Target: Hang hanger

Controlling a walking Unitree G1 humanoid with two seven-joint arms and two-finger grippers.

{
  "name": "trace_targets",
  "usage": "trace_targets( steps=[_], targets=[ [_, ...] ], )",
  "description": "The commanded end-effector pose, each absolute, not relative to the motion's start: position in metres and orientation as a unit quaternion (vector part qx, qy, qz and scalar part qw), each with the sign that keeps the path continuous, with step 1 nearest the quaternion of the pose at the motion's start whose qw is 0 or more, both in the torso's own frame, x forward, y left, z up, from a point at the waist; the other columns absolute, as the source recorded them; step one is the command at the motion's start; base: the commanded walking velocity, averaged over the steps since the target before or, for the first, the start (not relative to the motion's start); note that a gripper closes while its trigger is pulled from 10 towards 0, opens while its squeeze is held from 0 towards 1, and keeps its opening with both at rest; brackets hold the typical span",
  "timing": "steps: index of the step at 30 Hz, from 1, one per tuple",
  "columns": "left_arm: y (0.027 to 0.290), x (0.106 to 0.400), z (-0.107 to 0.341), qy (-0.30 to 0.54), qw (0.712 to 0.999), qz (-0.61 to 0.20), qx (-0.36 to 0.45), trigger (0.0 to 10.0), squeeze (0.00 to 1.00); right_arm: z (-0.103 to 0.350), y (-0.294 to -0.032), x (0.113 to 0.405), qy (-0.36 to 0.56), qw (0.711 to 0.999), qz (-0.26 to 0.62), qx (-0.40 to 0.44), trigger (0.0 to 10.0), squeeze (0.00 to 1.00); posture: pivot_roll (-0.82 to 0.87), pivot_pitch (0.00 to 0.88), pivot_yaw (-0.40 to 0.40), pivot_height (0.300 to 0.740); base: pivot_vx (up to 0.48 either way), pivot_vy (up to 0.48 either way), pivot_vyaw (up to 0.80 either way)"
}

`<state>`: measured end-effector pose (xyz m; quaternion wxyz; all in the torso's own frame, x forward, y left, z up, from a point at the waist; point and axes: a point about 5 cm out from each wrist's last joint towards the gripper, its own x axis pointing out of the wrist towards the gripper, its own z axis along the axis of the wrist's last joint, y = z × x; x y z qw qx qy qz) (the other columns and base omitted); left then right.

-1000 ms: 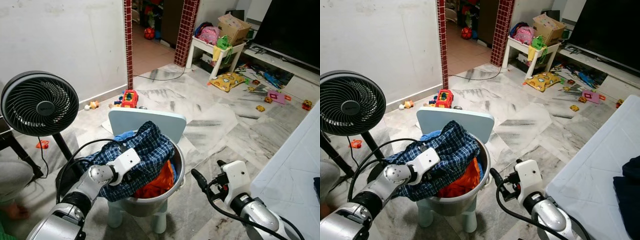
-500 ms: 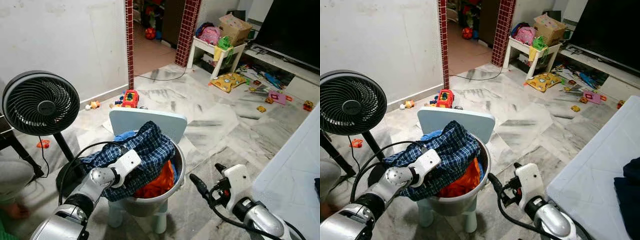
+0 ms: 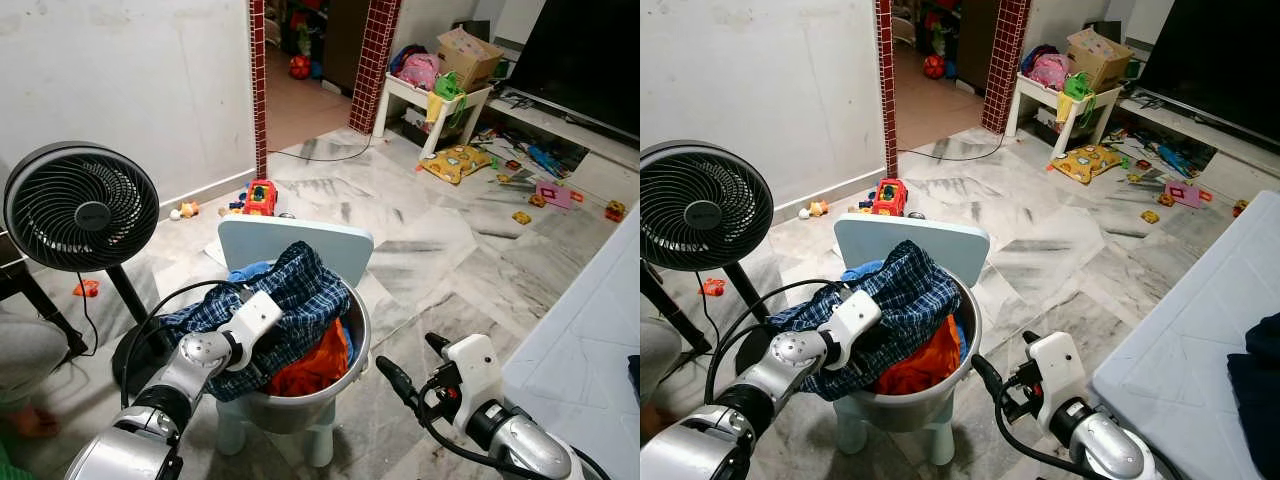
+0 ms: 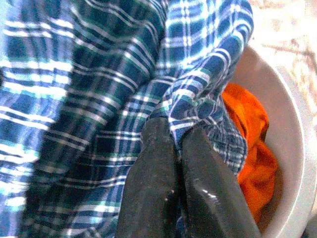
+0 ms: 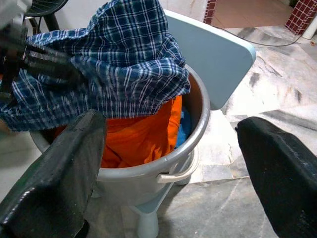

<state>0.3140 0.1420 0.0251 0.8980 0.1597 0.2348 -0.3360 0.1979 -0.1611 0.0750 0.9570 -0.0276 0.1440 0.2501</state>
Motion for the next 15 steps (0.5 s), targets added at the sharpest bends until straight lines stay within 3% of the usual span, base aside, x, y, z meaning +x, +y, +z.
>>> trace_targets(
  steps=[1, 11, 15],
  targets=[
    [0.137, 0.327, 0.041, 0.211, 0.913, -0.328, 0.124, 0.0, 0.00, 0.079, -0.163, 0.199, 0.140, 0.958, 0.248, -0.032, 10.0, 0.00, 0.05, 0.000, -0.066, 0.740, 0.000, 0.000, 0.00],
    [0.126, 0.364, 0.100, 0.084, 0.956, -0.280, -0.038, 0.0, 0.00, 0.081, -0.166, 0.203, 0.137, 0.961, 0.237, -0.036, 10.0, 0.00, 0.06, 0.000, -0.070, 0.740, 0.000, 0.000, 0.00],
    [0.140, 0.379, 0.129, 0.025, 0.971, -0.222, -0.082, 0.0, 0.00, 0.081, -0.167, 0.205, 0.134, 0.963, 0.230, -0.038, 10.0, 0.00, 0.05, 0.000, -0.069, 0.740, 0.000, 0.000, 0.00]
  ],
)
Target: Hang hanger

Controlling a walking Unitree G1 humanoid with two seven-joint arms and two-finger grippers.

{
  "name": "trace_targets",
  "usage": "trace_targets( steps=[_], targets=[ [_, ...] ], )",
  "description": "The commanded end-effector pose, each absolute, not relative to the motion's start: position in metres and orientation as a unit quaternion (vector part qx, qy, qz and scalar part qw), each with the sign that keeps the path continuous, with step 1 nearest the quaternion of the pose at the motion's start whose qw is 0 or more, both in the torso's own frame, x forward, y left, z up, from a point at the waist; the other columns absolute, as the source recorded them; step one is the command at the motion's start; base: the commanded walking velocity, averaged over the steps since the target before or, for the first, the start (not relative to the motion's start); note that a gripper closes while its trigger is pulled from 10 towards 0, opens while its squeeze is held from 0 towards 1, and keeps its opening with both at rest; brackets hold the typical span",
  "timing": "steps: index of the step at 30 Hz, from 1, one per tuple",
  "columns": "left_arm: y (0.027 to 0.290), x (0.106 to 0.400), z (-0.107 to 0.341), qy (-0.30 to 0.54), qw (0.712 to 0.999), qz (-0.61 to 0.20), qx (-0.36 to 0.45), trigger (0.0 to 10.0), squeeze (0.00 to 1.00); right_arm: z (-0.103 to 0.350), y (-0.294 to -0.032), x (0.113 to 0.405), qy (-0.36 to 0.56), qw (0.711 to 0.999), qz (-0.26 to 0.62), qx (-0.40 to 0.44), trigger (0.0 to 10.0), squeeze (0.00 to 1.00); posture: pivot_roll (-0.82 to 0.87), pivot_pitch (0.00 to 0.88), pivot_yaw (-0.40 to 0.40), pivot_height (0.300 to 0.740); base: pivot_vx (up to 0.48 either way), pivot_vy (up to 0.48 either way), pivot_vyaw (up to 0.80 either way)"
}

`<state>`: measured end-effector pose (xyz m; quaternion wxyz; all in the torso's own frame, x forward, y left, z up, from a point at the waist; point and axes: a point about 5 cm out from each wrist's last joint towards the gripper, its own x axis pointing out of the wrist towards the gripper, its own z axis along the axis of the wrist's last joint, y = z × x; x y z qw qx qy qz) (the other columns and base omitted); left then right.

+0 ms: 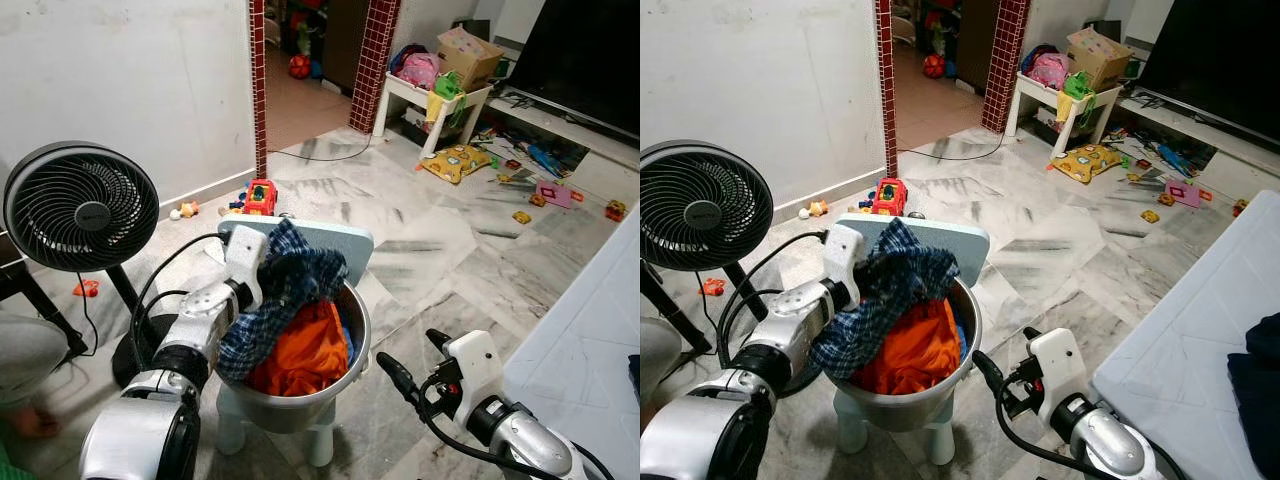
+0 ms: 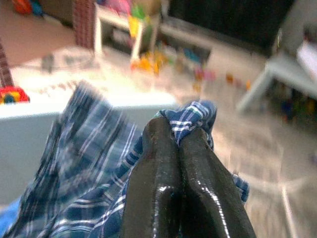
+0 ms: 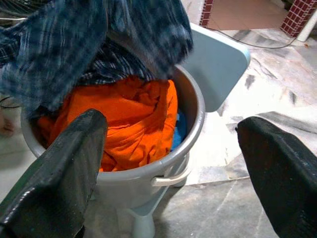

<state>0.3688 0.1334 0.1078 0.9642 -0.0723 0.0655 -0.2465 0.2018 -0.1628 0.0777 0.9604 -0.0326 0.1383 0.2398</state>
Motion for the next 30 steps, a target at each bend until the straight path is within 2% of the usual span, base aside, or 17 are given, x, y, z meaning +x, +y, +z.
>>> trace_targets(
  steps=[1, 7, 17, 30],
  targets=[
    [0.145, 0.381, 0.132, 0.015, 0.975, -0.206, -0.087, 0.0, 0.00, 0.081, -0.167, 0.205, 0.134, 0.964, 0.228, -0.038, 10.0, 0.00, 0.05, 0.000, -0.069, 0.740, 0.000, 0.000, 0.00],
    [0.162, 0.388, 0.151, -0.014, 0.981, -0.166, -0.097, 0.0, 0.00, 0.081, -0.170, 0.207, 0.134, 0.965, 0.223, -0.041, 10.0, 0.00, 0.06, 0.000, -0.074, 0.740, 0.000, 0.000, 0.00],
    [0.141, 0.404, 0.195, -0.077, 0.977, -0.176, -0.094, 0.0, 0.00, 0.081, -0.170, 0.214, 0.128, 0.967, 0.214, -0.046, 10.0, 0.00, 0.06, 0.000, -0.059, 0.740, 0.000, 0.000, 0.00],
    [0.137, 0.418, 0.255, -0.148, 0.977, -0.131, -0.082, 0.0, 0.00, 0.082, -0.171, 0.223, 0.113, 0.974, 0.188, -0.048, 10.0, 0.00, 0.05, 0.000, -0.010, 0.740, 0.000, 0.000, 0.00]
  ],
)
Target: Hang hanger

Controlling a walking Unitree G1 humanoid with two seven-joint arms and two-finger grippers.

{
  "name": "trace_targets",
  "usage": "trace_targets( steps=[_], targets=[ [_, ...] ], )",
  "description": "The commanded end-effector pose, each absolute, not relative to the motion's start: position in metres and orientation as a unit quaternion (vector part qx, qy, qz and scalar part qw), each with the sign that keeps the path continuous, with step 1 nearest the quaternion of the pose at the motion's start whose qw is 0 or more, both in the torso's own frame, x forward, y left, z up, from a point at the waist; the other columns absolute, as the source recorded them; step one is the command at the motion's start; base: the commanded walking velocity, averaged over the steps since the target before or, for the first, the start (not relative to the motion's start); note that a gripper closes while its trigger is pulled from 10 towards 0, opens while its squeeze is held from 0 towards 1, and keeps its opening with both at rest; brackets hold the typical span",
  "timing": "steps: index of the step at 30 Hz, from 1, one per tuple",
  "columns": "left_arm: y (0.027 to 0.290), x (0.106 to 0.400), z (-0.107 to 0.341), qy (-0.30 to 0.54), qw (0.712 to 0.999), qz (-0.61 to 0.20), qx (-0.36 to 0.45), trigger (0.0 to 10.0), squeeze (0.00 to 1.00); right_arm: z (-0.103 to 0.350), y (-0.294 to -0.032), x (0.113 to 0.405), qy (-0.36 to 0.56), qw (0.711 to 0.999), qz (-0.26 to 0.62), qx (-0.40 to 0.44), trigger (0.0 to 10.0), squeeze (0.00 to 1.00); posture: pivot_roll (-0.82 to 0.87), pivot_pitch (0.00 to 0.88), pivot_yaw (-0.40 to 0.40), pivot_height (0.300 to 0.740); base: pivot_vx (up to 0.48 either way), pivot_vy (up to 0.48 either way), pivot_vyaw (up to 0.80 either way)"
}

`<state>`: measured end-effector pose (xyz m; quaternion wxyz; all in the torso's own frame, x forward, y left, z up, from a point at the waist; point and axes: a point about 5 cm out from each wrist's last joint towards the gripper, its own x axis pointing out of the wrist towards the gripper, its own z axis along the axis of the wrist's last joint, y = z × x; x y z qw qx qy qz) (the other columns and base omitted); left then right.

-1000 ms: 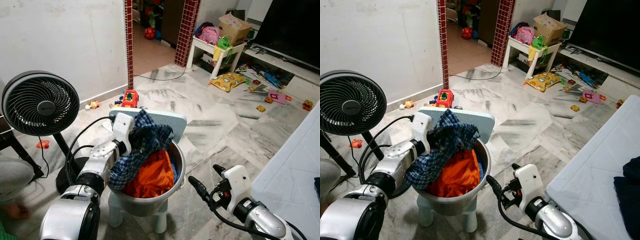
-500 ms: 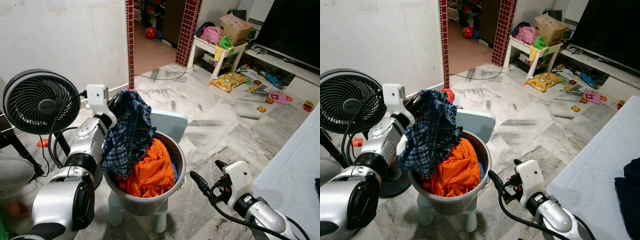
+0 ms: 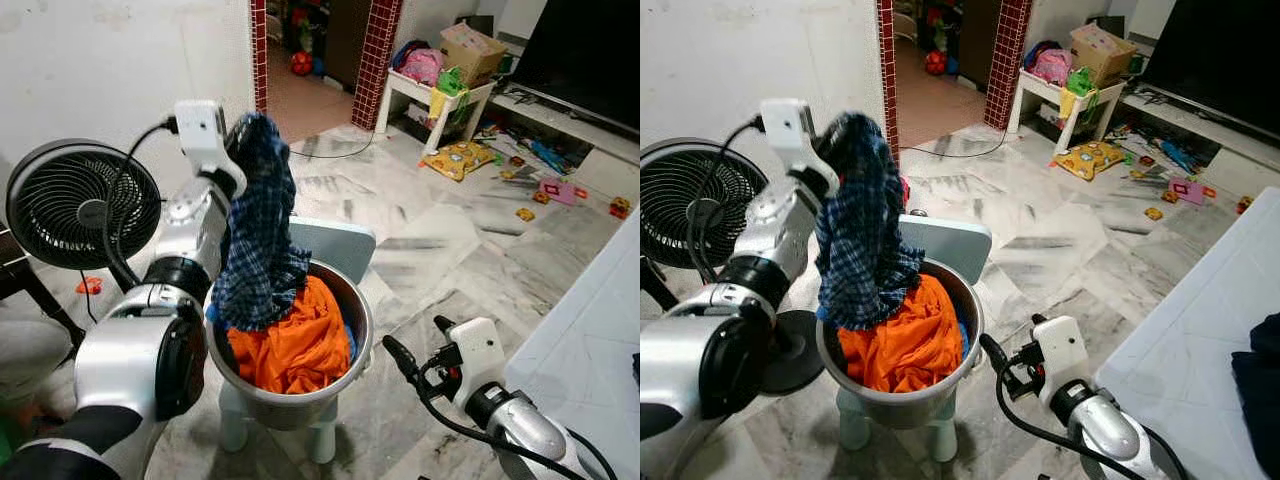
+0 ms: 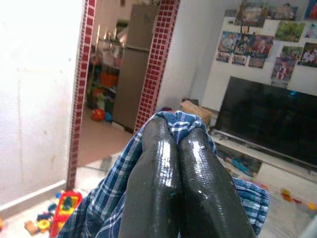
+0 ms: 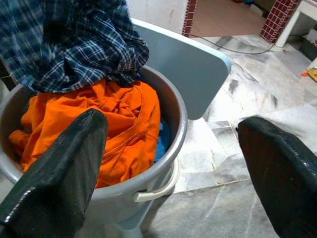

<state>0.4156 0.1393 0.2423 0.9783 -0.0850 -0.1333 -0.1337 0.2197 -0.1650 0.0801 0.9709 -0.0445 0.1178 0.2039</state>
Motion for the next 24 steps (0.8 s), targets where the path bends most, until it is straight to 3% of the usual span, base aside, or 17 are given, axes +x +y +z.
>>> trace_targets(
  steps=[1, 11, 20, 24],
  targets=[
    [0.136, 0.418, 0.259, -0.150, 0.976, -0.132, -0.081, 0.0, 0.00, 0.082, -0.171, 0.224, 0.110, 0.975, 0.186, -0.048, 10.0, 0.00, 0.05, 0.000, -0.007, 0.740, 0.000, 0.000, 0.00],
    [0.108, 0.421, 0.280, -0.162, 0.972, -0.155, -0.077, 0.0, 0.00, 0.079, -0.166, 0.224, 0.104, 0.979, 0.169, -0.045, 10.0, 0.00, 0.03, 0.000, 0.034, 0.740, 0.000, 0.000, 0.00],
    [0.049, 0.407, 0.241, -0.097, 0.953, -0.277, -0.079, 0.0, 0.00, 0.075, -0.171, 0.228, 0.103, 0.985, 0.125, -0.052, 10.0, 0.00, 0.04, 0.000, 0.039, 0.740, 0.000, 0.000, 0.00],
    [0.039, 0.402, 0.235, -0.094, 0.943, -0.309, -0.080, 0.0, 0.00, 0.075, -0.172, 0.230, 0.104, 0.986, 0.121, -0.054, 10.0, 0.00, 0.05, 0.000, 0.033, 0.740, 0.000, 0.000, 0.00]
  ],
)
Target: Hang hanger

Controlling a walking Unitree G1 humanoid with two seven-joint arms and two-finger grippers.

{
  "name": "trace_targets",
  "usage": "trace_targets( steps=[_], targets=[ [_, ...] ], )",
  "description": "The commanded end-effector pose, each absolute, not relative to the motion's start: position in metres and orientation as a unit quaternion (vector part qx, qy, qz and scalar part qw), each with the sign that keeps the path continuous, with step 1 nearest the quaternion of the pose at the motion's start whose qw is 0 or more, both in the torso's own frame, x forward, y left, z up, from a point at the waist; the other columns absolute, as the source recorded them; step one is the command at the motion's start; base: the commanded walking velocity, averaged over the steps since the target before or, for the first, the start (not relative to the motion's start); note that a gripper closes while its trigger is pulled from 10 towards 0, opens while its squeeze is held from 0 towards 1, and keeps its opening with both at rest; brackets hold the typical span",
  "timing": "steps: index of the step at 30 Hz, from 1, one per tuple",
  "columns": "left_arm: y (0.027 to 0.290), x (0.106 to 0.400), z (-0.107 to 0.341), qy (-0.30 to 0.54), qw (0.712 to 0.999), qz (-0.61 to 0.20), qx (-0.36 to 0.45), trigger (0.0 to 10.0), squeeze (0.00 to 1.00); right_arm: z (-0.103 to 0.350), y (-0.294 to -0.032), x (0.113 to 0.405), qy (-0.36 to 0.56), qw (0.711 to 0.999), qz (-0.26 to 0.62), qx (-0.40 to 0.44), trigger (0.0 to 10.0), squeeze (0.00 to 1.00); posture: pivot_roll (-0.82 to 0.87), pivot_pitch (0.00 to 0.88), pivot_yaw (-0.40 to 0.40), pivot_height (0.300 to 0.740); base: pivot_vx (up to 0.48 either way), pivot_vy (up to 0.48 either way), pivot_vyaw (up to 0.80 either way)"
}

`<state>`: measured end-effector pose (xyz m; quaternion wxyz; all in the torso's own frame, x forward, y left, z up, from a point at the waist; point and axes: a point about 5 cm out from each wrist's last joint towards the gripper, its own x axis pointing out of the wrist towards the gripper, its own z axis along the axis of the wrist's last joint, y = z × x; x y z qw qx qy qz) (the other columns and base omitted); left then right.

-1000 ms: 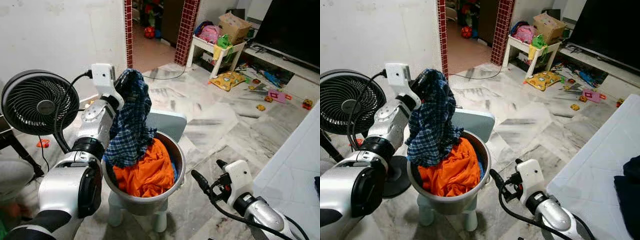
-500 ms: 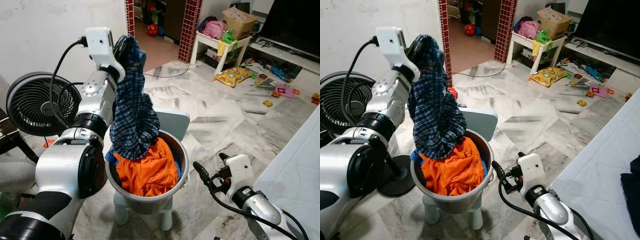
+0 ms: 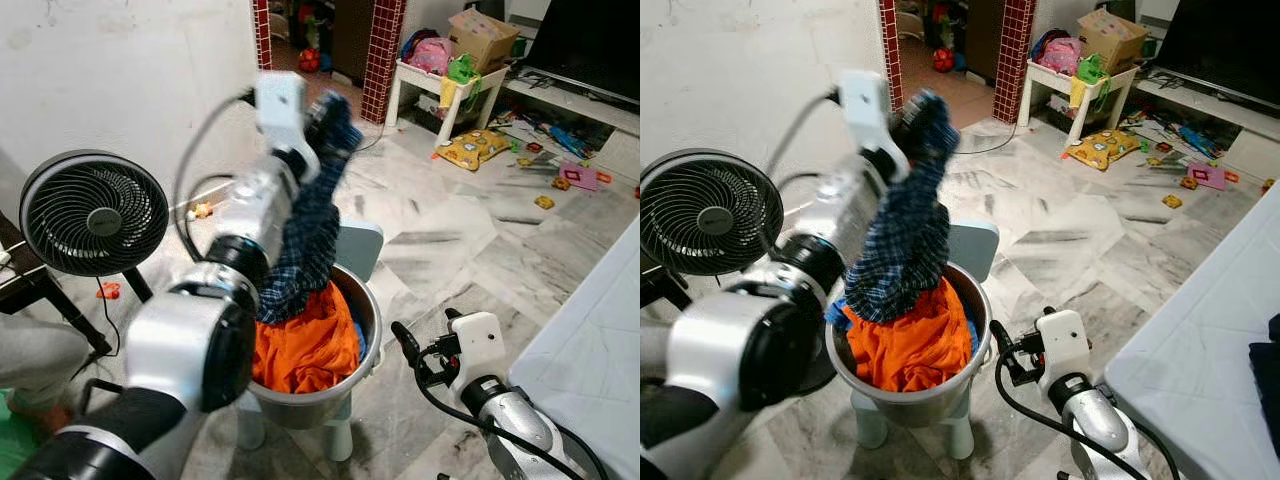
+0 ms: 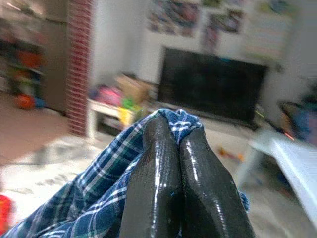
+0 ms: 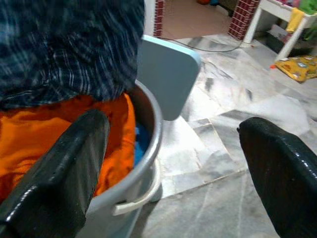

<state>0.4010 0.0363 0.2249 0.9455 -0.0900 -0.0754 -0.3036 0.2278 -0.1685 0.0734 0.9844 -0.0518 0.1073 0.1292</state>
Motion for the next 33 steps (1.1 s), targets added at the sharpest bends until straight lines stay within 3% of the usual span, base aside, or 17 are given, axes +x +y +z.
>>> trace_targets(
  steps=[1, 7, 12, 14, 21, 24, 33],
  targets=[
    [0.038, 0.401, 0.234, -0.094, 0.941, -0.314, -0.082, 0.0, 0.00, 0.074, -0.172, 0.230, 0.103, 0.986, 0.120, -0.055, 10.0, 0.00, 0.05, 0.000, 0.033, 0.740, 0.000, 0.000, 0.00],
    [0.046, 0.398, 0.237, -0.132, 0.925, -0.333, -0.126, 0.0, 0.00, 0.074, -0.170, 0.234, 0.102, 0.986, 0.120, -0.056, 10.0, 0.00, 0.07, 0.000, 0.005, 0.740, 0.000, 0.000, 0.00],
    [0.102, 0.398, 0.191, -0.081, 0.957, -0.242, -0.137, 0.0, 0.00, 0.073, -0.167, 0.233, 0.106, 0.984, 0.132, -0.059, 10.0, 0.00, 0.09, 0.000, -0.025, 0.740, 0.000, 0.000, 0.00],
    [0.123, 0.388, 0.162, -0.055, 0.967, -0.215, -0.126, 0.0, 0.00, 0.073, -0.169, 0.232, 0.109, 0.983, 0.136, -0.061, 10.0, 0.00, 0.10, 0.000, -0.053, 0.740, 0.000, 0.000, 0.00],
    [0.156, 0.354, 0.094, 0.027, 0.982, -0.170, -0.075, 0.0, 0.00, 0.075, -0.171, 0.231, 0.115, 0.979, 0.152, -0.070, 10.0, 0.00, 0.11, 0.000, -0.098, 0.740, 0.000, 0.000, 0.00],
    [0.166, 0.346, 0.083, 0.042, 0.986, -0.140, -0.079, 0.0, 0.00, 0.075, -0.173, 0.230, 0.117, 0.978, 0.154, -0.072, 10.0, 0.00, 0.11, 0.000, -0.102, 0.740, 0.000, 0.000, 0.00],
    [0.184, 0.321, 0.046, 0.128, 0.987, -0.089, 0.023, 0.0, 0.00, 0.075, -0.172, 0.230, 0.119, 0.977, 0.157, -0.075, 10.0, 0.00, 0.10, 0.000, -0.099, 0.740, 0.000, 0.000, 0.00]
  ],
)
